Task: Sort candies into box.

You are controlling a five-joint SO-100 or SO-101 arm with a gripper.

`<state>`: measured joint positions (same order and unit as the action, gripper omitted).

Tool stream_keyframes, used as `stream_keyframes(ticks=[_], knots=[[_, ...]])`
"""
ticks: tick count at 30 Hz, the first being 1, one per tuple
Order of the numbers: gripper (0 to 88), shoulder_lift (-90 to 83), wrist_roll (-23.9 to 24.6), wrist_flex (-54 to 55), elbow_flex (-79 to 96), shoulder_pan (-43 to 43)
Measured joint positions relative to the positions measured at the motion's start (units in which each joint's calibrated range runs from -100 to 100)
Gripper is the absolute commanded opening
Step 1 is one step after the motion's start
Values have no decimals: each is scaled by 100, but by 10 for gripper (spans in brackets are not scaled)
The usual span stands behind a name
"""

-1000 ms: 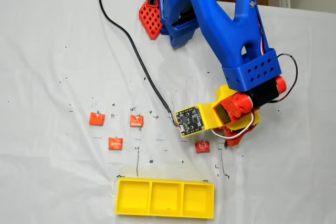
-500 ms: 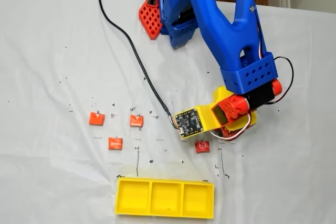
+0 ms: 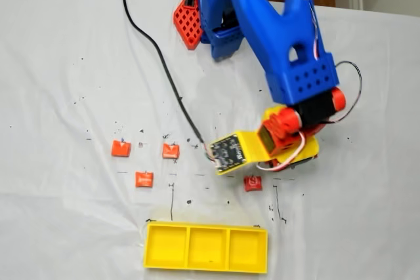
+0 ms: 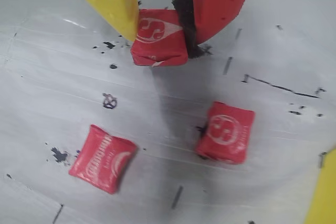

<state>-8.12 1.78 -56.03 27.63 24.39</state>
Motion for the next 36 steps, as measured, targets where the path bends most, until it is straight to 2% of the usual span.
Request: stream_keyframes(ticks=[8, 18, 25, 36], knots=[[2, -922, -137, 56, -308, -648], [2, -863, -122, 786, -1027, -1319], [2, 8, -112, 1452, -1240, -1366], [2, 626, -112, 1595, -1557, -1366]])
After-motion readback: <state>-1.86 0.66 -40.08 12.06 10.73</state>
